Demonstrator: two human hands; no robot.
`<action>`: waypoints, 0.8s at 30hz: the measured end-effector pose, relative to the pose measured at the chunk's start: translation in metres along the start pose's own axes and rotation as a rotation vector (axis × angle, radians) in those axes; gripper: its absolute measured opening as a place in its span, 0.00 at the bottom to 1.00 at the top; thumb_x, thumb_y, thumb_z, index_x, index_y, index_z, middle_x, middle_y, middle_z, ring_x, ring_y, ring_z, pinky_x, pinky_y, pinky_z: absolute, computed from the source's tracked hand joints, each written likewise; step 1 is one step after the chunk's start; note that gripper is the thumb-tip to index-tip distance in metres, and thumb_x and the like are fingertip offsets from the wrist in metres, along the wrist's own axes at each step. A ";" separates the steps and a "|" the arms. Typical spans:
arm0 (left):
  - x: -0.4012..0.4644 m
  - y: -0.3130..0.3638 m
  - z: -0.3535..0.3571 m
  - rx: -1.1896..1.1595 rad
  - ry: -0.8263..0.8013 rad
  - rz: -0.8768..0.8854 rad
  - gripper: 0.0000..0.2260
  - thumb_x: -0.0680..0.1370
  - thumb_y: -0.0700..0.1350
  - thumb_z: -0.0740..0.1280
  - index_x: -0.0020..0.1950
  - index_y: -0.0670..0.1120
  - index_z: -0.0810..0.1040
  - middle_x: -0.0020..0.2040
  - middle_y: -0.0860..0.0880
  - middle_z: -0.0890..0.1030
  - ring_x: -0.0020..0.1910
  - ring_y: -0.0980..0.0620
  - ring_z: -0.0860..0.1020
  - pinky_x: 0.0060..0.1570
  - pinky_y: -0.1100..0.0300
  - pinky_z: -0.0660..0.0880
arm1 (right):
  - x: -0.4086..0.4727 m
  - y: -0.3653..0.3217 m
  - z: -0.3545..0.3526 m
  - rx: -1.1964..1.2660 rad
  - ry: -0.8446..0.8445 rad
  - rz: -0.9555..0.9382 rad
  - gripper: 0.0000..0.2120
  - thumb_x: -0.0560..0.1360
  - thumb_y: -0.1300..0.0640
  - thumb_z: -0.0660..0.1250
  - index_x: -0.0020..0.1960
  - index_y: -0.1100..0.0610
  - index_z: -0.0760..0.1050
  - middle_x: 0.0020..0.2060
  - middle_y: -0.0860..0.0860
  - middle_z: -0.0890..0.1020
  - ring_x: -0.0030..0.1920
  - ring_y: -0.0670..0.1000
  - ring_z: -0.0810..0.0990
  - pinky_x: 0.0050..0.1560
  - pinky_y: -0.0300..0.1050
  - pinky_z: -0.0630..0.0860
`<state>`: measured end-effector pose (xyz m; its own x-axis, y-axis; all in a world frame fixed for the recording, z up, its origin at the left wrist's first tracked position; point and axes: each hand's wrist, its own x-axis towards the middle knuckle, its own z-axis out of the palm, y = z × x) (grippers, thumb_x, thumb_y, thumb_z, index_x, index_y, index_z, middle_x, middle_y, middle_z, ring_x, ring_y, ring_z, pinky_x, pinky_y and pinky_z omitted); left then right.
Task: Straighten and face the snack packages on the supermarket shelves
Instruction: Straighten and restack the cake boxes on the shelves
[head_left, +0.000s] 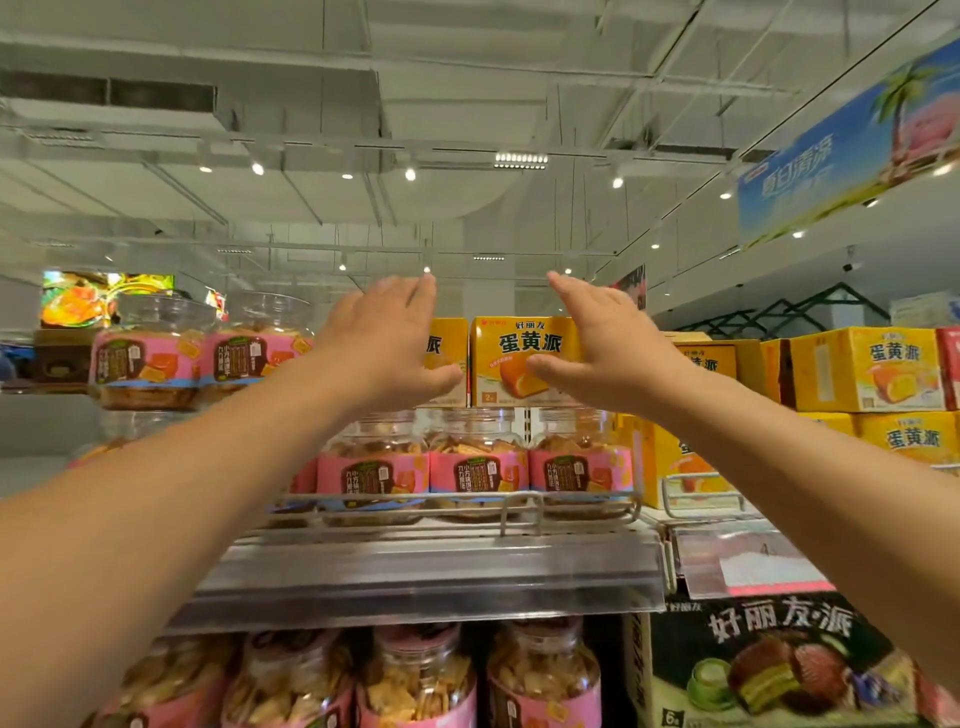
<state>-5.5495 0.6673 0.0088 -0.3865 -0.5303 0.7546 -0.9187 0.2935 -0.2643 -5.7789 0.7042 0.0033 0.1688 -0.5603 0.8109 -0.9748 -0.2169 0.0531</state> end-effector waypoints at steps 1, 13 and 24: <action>0.002 -0.002 0.002 0.028 -0.045 -0.009 0.42 0.73 0.69 0.61 0.77 0.44 0.56 0.74 0.45 0.64 0.73 0.45 0.62 0.72 0.45 0.61 | 0.003 0.001 0.001 -0.012 -0.039 0.014 0.44 0.72 0.36 0.66 0.79 0.49 0.47 0.77 0.50 0.59 0.75 0.56 0.57 0.73 0.58 0.60; -0.004 -0.016 -0.007 -0.258 0.019 -0.005 0.23 0.71 0.49 0.75 0.58 0.52 0.64 0.51 0.50 0.78 0.46 0.49 0.76 0.42 0.52 0.75 | 0.012 -0.009 -0.008 -0.003 -0.065 0.007 0.31 0.64 0.38 0.75 0.58 0.49 0.64 0.50 0.48 0.75 0.46 0.49 0.74 0.45 0.48 0.77; -0.009 -0.009 -0.019 -0.443 0.249 0.089 0.23 0.71 0.43 0.74 0.65 0.50 0.74 0.53 0.49 0.81 0.49 0.49 0.77 0.48 0.49 0.78 | -0.006 0.004 -0.045 -0.116 0.106 -0.171 0.31 0.72 0.48 0.73 0.72 0.52 0.67 0.62 0.51 0.77 0.59 0.53 0.76 0.55 0.49 0.75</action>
<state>-5.5364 0.6843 0.0158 -0.3815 -0.2985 0.8749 -0.7396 0.6663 -0.0951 -5.7909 0.7431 0.0248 0.3229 -0.4350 0.8406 -0.9445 -0.2048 0.2568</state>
